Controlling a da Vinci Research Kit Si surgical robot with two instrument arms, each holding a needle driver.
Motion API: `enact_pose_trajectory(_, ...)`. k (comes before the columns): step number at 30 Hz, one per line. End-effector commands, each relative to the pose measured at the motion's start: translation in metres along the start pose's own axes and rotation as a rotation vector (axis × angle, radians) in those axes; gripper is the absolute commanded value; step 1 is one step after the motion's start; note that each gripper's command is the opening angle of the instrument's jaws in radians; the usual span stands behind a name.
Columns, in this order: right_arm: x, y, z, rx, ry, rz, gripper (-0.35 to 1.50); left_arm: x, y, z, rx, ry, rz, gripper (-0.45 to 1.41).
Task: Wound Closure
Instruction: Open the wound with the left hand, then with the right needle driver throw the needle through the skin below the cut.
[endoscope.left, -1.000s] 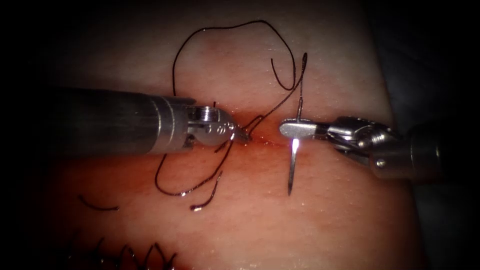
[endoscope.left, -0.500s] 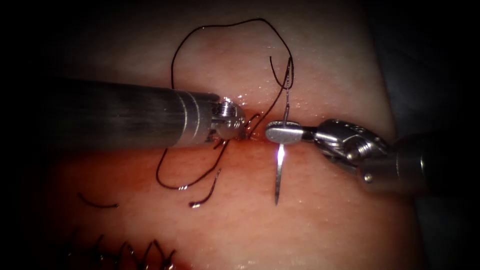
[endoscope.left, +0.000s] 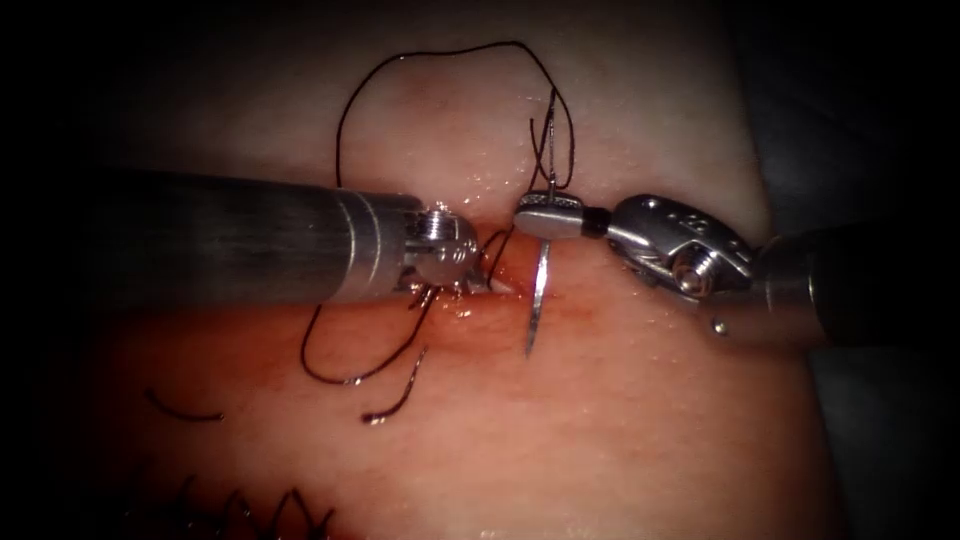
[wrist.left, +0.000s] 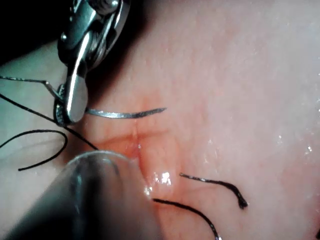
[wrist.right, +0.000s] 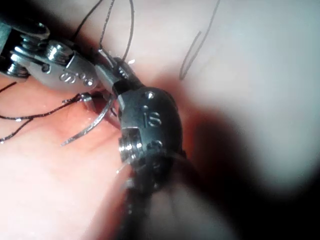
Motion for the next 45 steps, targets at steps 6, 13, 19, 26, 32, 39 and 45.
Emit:
enact_pose_trajectory(6, -0.0009, 0.0013, 0.0017, -0.042, 0.037, -0.085, -0.35, 0.0008, 0.0, 0.0002, -0.008, 0.051, -0.009, 0.76)
enact_pose_trajectory(13, -0.0018, 0.0004, 0.0033, -0.071, 0.088, -0.21, -0.35, 0.0008, -0.0001, 0.0, 0.003, 0.069, -0.017, 0.47)
enact_pose_trajectory(19, -0.0025, 0.0, 0.0045, -0.099, 0.103, -0.344, -0.35, 0.0007, 0.0001, 0.0, 0.009, 0.075, -0.015, 0.36)
enact_pose_trajectory(26, -0.0044, 0.0003, 0.0045, -0.12, 0.071, -0.488, -0.35, 0.0008, 0.0006, 0.0001, 0.01, 0.073, -0.019, 0.34)
enact_pose_trajectory(32, -0.0056, -0.0001, 0.0042, -0.122, 0.038, -0.597, -0.35, 0.0009, 0.0007, 0.0, 0.012, 0.076, -0.019, 0.34)
enact_pose_trajectory(39, -0.0073, -0.002, 0.0033, -0.077, -0.005, -0.742, -0.35, 0.001, 0.0005, -0.0002, 0.012, 0.084, -0.021, 0.37)
enact_pose_trajectory(45, -0.0083, -0.0029, 0.0028, -0.049, -0.013, -0.752, -0.35, 0.0012, 0.0003, -0.0006, 0.016, 0.096, -0.031, 0.39)
